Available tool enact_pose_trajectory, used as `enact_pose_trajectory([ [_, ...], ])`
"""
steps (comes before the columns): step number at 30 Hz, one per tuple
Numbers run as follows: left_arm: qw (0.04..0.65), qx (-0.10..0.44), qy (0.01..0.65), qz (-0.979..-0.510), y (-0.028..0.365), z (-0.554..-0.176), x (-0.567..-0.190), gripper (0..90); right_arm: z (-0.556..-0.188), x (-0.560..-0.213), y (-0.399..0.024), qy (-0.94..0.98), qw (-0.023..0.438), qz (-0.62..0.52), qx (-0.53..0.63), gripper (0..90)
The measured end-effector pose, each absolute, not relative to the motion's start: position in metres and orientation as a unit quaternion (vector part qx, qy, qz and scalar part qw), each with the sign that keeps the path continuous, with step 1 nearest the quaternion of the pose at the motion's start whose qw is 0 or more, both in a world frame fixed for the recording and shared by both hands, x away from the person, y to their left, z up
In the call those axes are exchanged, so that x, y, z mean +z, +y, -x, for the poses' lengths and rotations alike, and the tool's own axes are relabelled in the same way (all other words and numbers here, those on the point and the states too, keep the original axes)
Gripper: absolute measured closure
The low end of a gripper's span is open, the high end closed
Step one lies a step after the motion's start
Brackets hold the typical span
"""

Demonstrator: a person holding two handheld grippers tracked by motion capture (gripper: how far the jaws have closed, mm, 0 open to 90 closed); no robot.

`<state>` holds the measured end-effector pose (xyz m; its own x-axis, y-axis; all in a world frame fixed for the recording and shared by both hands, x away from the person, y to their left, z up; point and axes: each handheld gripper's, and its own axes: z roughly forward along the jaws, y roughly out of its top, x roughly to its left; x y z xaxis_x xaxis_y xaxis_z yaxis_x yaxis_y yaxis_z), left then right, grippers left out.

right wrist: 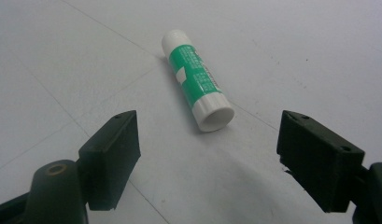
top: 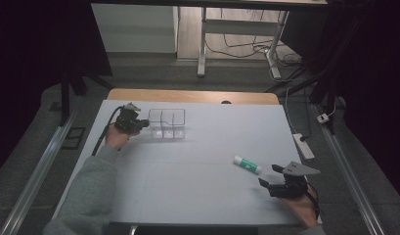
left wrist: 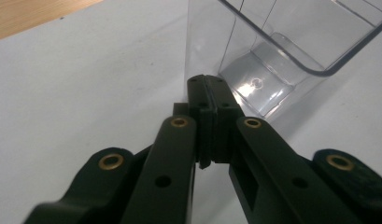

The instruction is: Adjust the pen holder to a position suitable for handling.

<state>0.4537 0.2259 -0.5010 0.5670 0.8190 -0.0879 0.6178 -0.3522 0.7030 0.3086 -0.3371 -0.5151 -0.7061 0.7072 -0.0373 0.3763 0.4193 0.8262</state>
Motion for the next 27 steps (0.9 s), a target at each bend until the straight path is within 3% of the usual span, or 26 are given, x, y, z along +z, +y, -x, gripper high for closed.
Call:
enact_pose_trajectory([
  [27,0.365,0.129,0.412,-0.825,0.180,-0.466,-0.497,88.8,-0.309,-0.515,-0.337,0.821,0.192,-0.329,0.425,21.0],
])
